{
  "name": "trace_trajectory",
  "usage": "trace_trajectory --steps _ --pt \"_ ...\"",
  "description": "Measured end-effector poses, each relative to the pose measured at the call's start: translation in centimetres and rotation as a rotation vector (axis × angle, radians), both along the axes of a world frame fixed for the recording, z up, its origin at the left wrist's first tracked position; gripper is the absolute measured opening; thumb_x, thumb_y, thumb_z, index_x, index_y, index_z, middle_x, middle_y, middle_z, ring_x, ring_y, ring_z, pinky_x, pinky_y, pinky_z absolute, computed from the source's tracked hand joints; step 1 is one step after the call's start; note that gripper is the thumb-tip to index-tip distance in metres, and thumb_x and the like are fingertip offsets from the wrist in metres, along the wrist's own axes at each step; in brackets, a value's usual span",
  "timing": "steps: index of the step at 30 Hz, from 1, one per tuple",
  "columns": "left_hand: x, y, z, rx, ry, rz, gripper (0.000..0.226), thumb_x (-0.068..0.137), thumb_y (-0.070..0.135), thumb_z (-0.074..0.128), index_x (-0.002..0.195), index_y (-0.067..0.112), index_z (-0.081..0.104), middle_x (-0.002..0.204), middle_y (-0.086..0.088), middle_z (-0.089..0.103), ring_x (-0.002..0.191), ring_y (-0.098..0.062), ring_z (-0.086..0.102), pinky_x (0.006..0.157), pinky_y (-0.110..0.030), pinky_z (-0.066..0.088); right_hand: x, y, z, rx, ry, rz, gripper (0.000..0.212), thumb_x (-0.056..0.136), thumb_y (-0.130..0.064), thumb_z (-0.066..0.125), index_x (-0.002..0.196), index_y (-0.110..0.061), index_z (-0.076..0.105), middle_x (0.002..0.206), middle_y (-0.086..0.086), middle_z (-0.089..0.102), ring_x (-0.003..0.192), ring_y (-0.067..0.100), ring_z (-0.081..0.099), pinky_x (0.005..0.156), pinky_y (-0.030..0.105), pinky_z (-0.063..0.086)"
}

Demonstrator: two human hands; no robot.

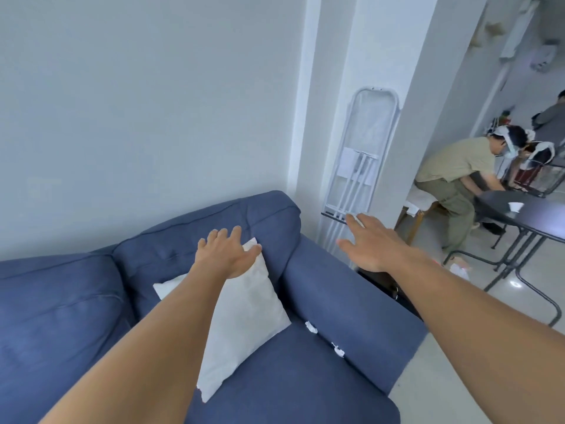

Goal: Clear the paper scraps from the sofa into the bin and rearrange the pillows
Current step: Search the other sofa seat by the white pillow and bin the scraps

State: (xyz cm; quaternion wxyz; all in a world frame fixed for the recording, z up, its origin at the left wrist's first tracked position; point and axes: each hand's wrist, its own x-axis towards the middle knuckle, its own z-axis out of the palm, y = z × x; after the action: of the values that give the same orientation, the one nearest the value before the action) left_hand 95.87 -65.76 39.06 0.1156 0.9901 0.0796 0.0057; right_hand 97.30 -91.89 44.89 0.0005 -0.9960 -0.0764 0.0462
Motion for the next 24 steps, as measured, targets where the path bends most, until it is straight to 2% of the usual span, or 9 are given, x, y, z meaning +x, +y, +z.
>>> trace_trajectory --steps 5,13,17,19,21,24 --pt "2.7 4.7 -3.2 -0.034 0.048 0.168 0.075 0.094 0.062 0.028 0.154 0.019 0.016 0.157 -0.007 0.025 0.146 -0.028 0.015 0.116 -0.047 0.015 7.2 4.3 -2.6 0.009 0.017 0.142 0.067 0.100 -0.051 0.026 0.155 -0.022 0.001 0.162 0.001 0.000 0.149 0.021 -0.001 0.119 0.044 0.012" --pt "3.6 9.2 -12.2 -0.062 0.183 0.559 0.071 0.091 0.062 0.033 0.147 0.018 0.028 0.142 -0.002 0.044 0.133 -0.025 0.034 0.107 -0.043 0.028 18.8 11.1 -11.6 0.014 0.132 0.446 0.066 0.101 -0.048 0.026 0.155 -0.019 0.001 0.162 0.003 0.002 0.149 0.022 0.000 0.117 0.045 0.017" --pt "4.9 8.3 -17.8 -0.172 0.238 0.757 0.056 0.091 0.059 0.039 0.125 0.016 0.040 0.121 -0.002 0.054 0.116 -0.026 0.047 0.099 -0.044 0.037 24.0 12.4 -17.6 0.057 0.163 0.526 0.066 0.101 -0.047 0.029 0.155 -0.017 0.003 0.159 0.004 0.011 0.147 0.023 0.008 0.113 0.043 0.022" --pt "5.4 7.4 -21.0 -0.285 0.255 0.847 0.057 0.090 0.060 0.042 0.124 0.014 0.037 0.119 -0.003 0.054 0.112 -0.028 0.049 0.097 -0.044 0.039 25.8 12.3 -21.0 0.081 0.218 0.522 0.068 0.101 -0.047 0.029 0.155 -0.018 0.001 0.160 0.005 0.007 0.147 0.023 0.007 0.114 0.043 0.022" --pt "6.0 6.8 -24.7 -0.430 0.234 0.940 0.068 0.088 0.063 0.044 0.131 0.013 0.031 0.126 -0.004 0.052 0.116 -0.030 0.049 0.099 -0.045 0.039 27.5 12.1 -24.7 0.106 0.287 0.490 0.069 0.101 -0.047 0.029 0.155 -0.018 -0.002 0.161 0.006 0.003 0.148 0.023 0.004 0.115 0.043 0.019" --pt "7.5 6.2 -29.8 -0.625 0.181 1.053 0.098 0.084 0.072 0.046 0.153 0.018 0.002 0.153 -0.007 0.031 0.138 -0.032 0.032 0.109 -0.049 0.030 29.3 12.1 -30.9 0.170 0.395 0.399 0.073 0.100 -0.050 0.031 0.154 -0.016 -0.005 0.161 0.008 0.002 0.148 0.024 0.003 0.117 0.044 0.017"
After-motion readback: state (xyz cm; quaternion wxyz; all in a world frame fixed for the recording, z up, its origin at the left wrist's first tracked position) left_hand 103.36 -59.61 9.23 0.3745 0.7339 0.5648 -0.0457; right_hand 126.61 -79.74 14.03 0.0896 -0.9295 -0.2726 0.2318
